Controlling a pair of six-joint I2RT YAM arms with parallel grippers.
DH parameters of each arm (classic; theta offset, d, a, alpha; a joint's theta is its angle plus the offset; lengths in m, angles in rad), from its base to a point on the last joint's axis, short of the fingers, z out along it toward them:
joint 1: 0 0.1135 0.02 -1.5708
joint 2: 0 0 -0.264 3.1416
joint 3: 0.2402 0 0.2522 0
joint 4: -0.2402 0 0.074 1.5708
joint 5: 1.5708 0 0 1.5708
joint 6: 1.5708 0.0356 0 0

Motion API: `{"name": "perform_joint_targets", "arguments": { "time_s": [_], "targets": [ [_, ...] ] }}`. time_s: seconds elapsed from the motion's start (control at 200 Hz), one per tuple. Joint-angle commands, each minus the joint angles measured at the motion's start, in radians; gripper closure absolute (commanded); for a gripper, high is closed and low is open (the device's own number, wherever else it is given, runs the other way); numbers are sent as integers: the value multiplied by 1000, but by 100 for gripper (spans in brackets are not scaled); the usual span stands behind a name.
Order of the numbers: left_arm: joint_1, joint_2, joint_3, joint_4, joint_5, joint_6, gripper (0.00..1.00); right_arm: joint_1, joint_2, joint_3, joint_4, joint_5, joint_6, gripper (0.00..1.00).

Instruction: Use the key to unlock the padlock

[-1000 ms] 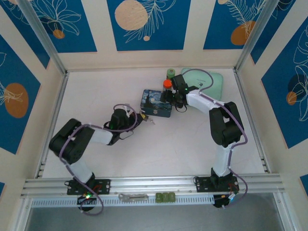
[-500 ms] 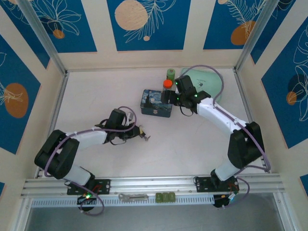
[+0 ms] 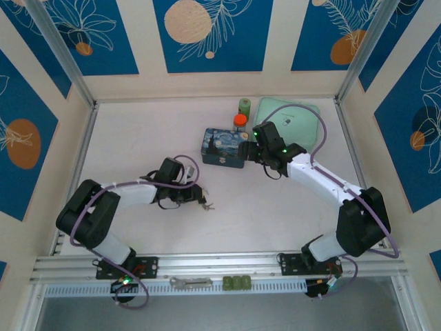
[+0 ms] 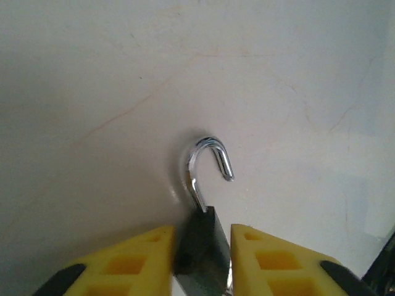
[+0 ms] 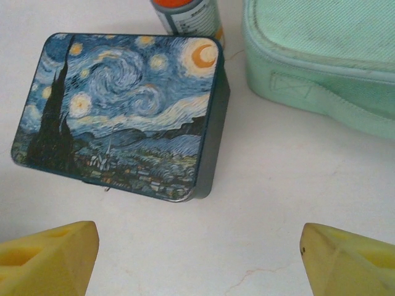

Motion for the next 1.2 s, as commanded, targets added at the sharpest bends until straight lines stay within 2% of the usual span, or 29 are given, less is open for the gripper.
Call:
{"name": "perform_joint_targets", "arguments": {
  "time_s": [0.0, 0.12, 0.305, 0.48, 0.555, 0.725, 0.835, 0.955, 1.195],
  "targets": [
    [-2, -40, -5, -15, -59, 17, 56, -11, -22, -30, 3, 89, -2, 15],
    [11, -95, -2, -66, -130, 36, 36, -60, -46, -68, 15, 99, -29, 15],
    [74, -211, 20, -146, -248, 85, 20, -175, -104, -130, 47, 122, -130, 15],
    [140, -324, 70, -188, -484, 187, 9, -285, -186, -284, 240, 125, -306, 15],
    [162, -352, 87, -178, -598, 218, 1, -347, -215, -354, 318, 100, -323, 15],
    [221, -387, 90, -69, -743, 325, 1, -502, -235, -446, 414, -49, -284, 15],
    [265, -371, 79, -2, -832, 392, 1, -550, -225, -521, 538, -83, -292, 16],
    [304, -336, 59, 51, -890, 442, 1, -561, -214, -565, 635, -98, -296, 16],
    [321, -292, -43, 229, -1038, 530, 1, -539, -117, -626, 895, -128, -325, 16]
  ]
}}
